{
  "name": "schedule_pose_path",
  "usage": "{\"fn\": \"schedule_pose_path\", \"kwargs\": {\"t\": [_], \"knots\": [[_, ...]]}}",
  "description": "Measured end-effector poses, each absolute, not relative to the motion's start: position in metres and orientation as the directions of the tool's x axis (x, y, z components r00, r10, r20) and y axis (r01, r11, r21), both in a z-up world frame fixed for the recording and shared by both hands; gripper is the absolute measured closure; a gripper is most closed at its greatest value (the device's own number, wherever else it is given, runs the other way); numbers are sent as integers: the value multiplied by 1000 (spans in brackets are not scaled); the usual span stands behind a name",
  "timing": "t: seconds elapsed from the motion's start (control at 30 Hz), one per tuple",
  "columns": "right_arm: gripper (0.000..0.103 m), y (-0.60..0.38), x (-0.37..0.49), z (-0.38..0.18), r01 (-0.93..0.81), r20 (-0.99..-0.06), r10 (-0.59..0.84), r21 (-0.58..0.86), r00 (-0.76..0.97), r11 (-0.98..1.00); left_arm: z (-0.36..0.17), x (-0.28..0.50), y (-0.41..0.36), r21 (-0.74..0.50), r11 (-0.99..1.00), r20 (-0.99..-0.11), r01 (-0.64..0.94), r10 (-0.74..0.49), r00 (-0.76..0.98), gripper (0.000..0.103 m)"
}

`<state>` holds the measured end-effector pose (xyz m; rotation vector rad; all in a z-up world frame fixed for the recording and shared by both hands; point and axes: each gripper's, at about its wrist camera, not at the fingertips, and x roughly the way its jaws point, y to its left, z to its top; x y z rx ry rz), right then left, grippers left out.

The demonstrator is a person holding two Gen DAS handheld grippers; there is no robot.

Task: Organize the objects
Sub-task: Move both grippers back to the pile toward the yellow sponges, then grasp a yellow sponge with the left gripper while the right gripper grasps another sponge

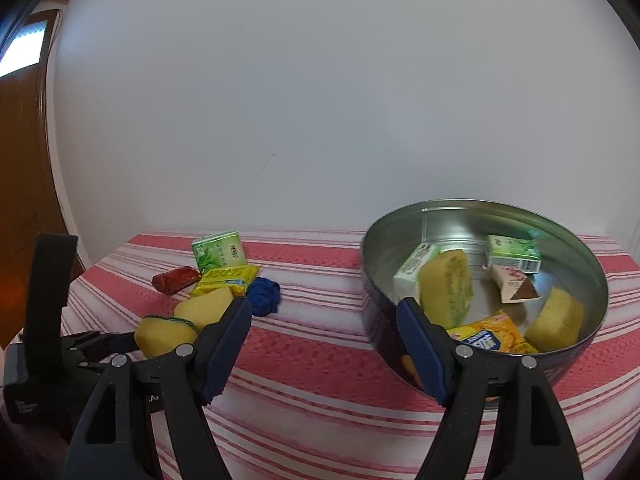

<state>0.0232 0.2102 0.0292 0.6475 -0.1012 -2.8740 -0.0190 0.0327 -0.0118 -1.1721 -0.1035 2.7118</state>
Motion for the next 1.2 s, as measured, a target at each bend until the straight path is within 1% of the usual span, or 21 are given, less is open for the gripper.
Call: {"fn": "schedule_pose_path", "kwargs": {"t": [0.13,0.23,0.3,0.4,0.47,0.6,0.7,1.0,1.2], "knots": [[26,202,19,28,180,-435,-208,105,-876,-978,-8,-17,22,-143,-977,-709,-156,212,-672,34],[26,197,16,27,189,-445,-218,110,-868,-976,0,-14,7,-129,-975,-680,-183,221,-699,34],[26,194,14,26,196,-454,-226,112,-862,-974,7,-14,-10,-107,-978,-652,-177,204,-731,34],[26,185,7,24,223,-476,-254,122,-842,-967,13,-18,-37,-92,-990,-627,-102,137,-766,34],[26,175,0,21,255,-501,-288,134,-817,-958,12,-24,-51,-98,-994,-633,-41,94,-768,34],[26,146,-16,13,342,-561,-361,143,-745,-929,9,-32,-67,-129,-991,-647,26,64,-760,34],[26,124,-28,6,395,-616,-392,139,-683,-908,9,-32,-69,-112,-992,-641,53,31,-767,34],[26,88,-69,-15,390,-742,-340,115,-578,-914,6,-29,-71,-118,-991,-645,69,24,-763,34],[26,80,-77,-19,387,-765,-314,92,-562,-917,3,-30,-67,-100,-992,-648,72,9,-762,34]]}}
